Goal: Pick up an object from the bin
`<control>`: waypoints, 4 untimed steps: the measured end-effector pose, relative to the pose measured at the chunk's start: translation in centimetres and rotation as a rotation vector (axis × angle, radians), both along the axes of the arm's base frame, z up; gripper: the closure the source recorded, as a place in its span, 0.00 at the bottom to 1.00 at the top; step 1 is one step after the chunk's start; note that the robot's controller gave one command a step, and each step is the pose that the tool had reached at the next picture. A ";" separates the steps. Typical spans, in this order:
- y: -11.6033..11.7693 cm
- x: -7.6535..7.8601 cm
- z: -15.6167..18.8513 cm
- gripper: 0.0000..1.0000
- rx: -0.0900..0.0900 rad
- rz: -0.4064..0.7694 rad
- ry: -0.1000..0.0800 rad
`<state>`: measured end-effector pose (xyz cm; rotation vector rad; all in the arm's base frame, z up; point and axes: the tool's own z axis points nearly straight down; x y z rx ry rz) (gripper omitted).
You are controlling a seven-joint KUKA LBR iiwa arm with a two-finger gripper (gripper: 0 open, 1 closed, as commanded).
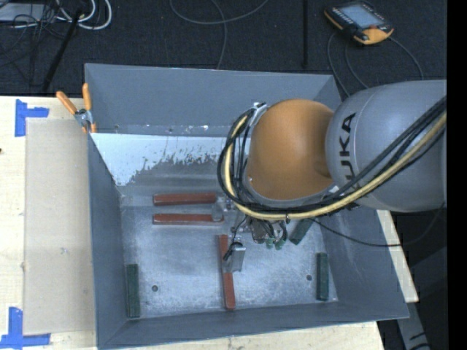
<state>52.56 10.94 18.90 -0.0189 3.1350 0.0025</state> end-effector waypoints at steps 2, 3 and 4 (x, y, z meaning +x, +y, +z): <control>-1.9 1.4 -8.2 0.00 -0.001 -0.192 0.007; -1.9 3.3 -9.8 0.00 -0.001 0.038 0.007; -1.5 6.5 -10.9 0.00 -0.001 -0.051 0.006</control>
Offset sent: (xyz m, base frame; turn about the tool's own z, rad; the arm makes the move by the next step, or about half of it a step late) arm 0.0327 -0.0056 -0.1190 -0.1137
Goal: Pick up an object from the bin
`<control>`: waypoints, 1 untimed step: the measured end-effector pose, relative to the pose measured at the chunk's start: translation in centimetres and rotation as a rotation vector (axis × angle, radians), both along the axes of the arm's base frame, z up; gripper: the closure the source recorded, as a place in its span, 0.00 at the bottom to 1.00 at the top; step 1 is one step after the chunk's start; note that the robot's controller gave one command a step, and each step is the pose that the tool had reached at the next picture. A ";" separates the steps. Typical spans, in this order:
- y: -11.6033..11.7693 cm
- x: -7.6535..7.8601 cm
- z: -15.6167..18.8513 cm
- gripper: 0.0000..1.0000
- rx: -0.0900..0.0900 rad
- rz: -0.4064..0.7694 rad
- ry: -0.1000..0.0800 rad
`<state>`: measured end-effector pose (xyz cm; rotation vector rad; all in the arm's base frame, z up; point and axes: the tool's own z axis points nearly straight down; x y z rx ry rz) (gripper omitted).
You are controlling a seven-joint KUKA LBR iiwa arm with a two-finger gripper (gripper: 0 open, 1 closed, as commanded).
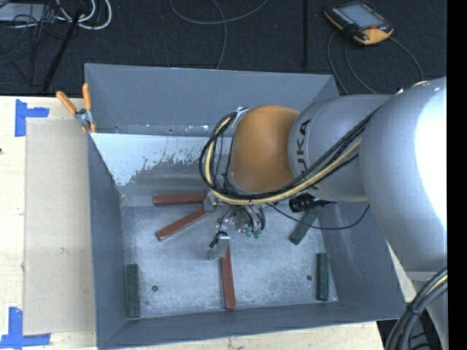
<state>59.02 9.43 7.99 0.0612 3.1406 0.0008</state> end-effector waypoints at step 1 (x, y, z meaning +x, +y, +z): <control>0.5 1.6 -0.5 0.00 0.000 -0.085 -0.001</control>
Offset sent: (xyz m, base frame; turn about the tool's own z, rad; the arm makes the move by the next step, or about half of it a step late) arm 0.0298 0.0499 -0.0068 0.0636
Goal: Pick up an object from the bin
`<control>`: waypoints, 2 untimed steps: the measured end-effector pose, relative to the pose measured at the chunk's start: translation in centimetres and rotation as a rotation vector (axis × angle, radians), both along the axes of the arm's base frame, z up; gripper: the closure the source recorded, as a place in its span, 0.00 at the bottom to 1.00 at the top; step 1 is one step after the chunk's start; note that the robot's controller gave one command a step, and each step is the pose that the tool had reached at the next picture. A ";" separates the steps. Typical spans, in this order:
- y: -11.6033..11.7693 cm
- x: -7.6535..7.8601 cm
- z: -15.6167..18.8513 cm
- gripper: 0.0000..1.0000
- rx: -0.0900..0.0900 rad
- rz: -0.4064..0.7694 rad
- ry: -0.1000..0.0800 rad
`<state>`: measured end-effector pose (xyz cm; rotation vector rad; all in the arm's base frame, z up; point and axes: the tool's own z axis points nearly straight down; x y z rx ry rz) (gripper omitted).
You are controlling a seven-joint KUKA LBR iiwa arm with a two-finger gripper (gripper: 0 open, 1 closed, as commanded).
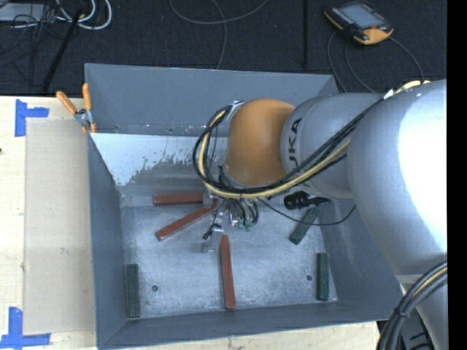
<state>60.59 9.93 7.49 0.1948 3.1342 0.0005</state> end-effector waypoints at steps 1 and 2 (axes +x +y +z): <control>4.6 1.5 -0.1 1.00 0.001 0.021 -0.003; 4.6 1.5 -0.1 1.00 0.001 0.021 -0.003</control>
Offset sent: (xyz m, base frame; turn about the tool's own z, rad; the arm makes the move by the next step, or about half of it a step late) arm 0.0000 0.0000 0.0000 0.0000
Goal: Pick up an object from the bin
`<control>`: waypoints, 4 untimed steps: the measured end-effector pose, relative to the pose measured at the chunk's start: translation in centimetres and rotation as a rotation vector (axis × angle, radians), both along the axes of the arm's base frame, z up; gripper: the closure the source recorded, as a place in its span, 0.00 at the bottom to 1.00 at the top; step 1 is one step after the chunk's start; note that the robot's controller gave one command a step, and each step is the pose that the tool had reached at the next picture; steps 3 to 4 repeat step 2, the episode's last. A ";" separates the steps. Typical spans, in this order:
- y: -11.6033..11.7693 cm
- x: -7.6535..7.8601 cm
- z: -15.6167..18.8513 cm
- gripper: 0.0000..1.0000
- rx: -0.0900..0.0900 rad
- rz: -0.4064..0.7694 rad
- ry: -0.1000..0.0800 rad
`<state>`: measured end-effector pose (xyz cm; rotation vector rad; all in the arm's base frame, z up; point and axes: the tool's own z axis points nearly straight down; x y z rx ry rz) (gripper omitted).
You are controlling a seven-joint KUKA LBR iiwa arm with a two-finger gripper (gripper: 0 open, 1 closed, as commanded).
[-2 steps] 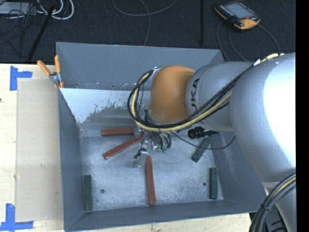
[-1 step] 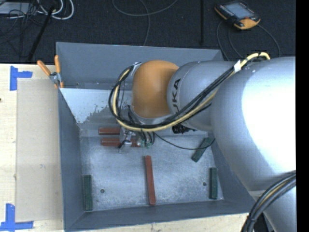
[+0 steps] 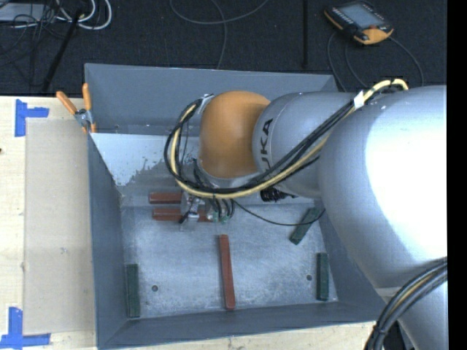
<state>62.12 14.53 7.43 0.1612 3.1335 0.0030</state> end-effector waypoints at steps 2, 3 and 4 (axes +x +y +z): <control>-3.7 -4.5 17.4 1.00 -0.002 -0.106 0.004; -3.7 -4.5 17.4 1.00 -0.002 -0.106 0.004; -3.7 -4.5 17.4 1.00 -0.002 -0.106 0.004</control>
Offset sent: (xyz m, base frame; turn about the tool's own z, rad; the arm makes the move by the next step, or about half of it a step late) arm -0.0456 -0.0366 0.1744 0.1061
